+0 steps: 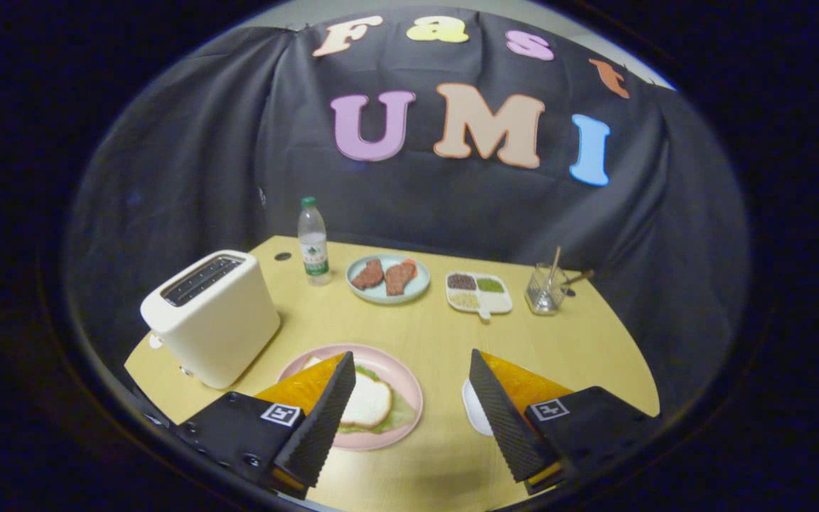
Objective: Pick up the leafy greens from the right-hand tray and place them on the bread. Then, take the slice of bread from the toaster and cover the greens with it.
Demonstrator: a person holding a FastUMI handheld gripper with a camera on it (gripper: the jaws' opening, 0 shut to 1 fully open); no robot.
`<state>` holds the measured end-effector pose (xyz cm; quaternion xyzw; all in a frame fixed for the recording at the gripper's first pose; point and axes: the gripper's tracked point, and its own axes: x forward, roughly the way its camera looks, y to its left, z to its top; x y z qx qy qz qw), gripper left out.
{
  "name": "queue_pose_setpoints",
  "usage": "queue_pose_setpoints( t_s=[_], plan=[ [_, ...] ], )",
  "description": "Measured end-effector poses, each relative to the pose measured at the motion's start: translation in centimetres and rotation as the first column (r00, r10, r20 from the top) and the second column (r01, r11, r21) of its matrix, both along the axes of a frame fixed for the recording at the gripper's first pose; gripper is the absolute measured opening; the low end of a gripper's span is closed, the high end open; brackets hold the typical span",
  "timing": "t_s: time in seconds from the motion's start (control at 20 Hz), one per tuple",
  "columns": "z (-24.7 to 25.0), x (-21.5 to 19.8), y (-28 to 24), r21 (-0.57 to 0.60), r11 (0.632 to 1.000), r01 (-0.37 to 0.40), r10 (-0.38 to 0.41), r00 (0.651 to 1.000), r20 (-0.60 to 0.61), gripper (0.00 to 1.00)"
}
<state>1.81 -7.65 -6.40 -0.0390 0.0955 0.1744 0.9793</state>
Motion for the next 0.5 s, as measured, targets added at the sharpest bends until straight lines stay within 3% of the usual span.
queue_pose_setpoints(
  t_s=[0.2, 0.5],
  plan=[
    [3.2, -0.5, 1.5, 0.004, 0.999, -0.043, 0.042, 0.986, 0.164, 1.0],
    [5.3, -2.5, 2.1, 0.009, 0.999, -0.051, 0.047, 0.976, 0.213, 1.0]
  ],
)
